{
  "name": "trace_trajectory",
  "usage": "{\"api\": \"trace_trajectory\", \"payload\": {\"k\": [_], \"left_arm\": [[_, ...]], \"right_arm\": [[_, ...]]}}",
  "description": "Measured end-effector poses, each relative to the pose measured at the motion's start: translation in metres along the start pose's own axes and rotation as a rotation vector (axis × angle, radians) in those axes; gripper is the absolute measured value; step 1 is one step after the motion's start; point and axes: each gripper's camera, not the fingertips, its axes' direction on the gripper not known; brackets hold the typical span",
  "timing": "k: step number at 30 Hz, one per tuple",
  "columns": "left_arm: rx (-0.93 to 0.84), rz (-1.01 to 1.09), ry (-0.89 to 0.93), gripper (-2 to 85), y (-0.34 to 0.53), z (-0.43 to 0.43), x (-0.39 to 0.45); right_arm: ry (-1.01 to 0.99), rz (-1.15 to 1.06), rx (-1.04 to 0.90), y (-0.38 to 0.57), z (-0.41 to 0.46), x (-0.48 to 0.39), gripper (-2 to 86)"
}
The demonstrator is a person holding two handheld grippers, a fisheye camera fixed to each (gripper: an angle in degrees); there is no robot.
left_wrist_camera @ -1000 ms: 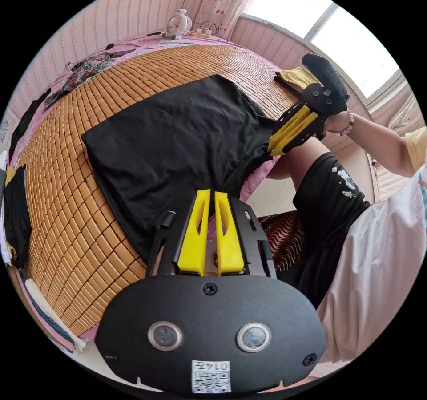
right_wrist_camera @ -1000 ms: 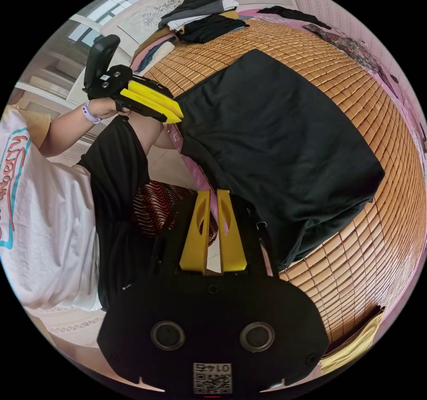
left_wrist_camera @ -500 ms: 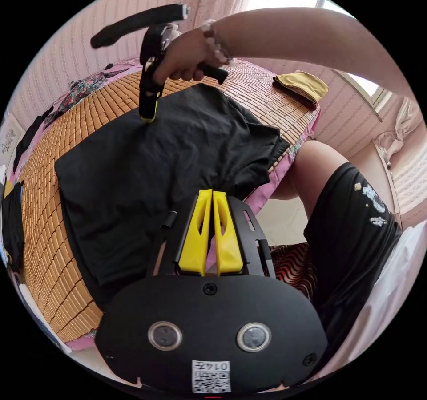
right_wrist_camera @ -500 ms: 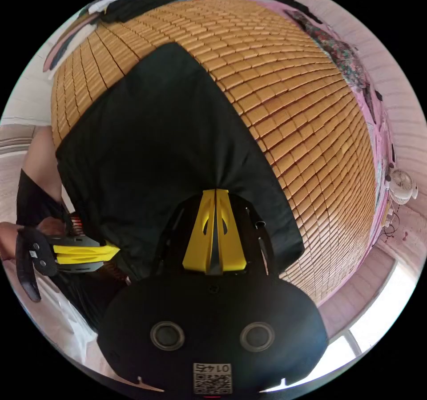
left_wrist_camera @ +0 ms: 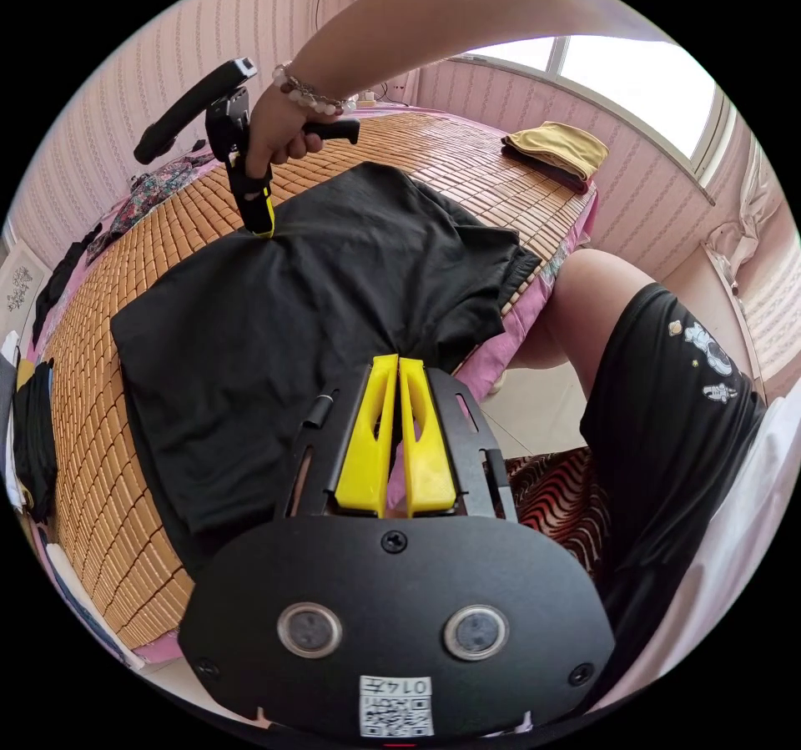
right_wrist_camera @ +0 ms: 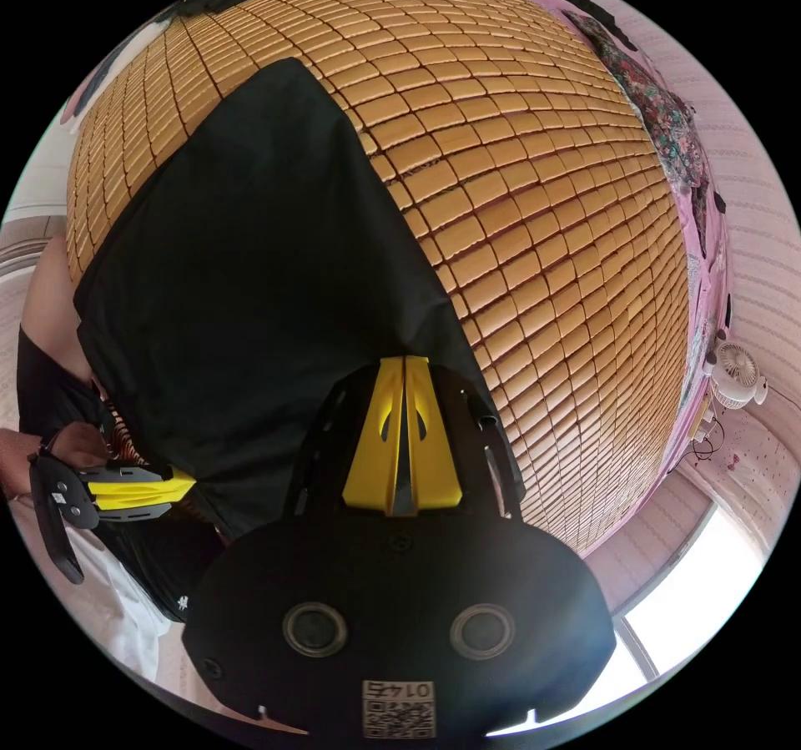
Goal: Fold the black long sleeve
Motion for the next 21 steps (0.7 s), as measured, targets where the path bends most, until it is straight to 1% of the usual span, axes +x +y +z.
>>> {"api": "trace_trajectory", "payload": {"k": [5,8,10,11,13,14,15,19,21], "left_arm": [[-0.005,-0.032,0.061,-0.6,0.004,0.006,-0.005],[-0.002,-0.013,0.063,-0.5,0.007,0.009,-0.004],[0.003,0.013,0.055,-0.4,0.008,0.008,-0.001],[0.006,0.031,0.048,-0.4,0.009,0.006,0.002],[0.039,0.05,0.061,1.3,0.011,0.0,0.005],[0.068,0.061,0.07,2.4,0.013,-0.005,0.009],[0.092,0.073,0.075,3.5,0.013,-0.009,0.013],[0.136,0.108,0.094,6.8,0.009,-0.013,0.026],[0.144,0.141,0.119,8.9,0.002,-0.009,0.035]], "right_arm": [[-0.068,0.031,-0.008,0.012,0.003,0.025,0.3],[-0.179,0.172,0.149,0.051,-0.009,0.052,1.1],[-0.31,0.303,0.311,0.111,-0.018,0.069,2.1],[-0.327,0.326,0.341,0.129,-0.018,0.071,2.3],[-0.332,0.418,0.396,0.208,-0.011,0.069,3.3],[-0.325,0.448,0.399,0.228,-0.006,0.068,3.5],[-0.323,0.525,0.387,0.268,0.005,0.065,4.0],[-0.443,0.696,0.34,0.384,0.052,0.047,6.0],[-0.49,0.734,0.317,0.415,0.069,0.039,6.8]]}}
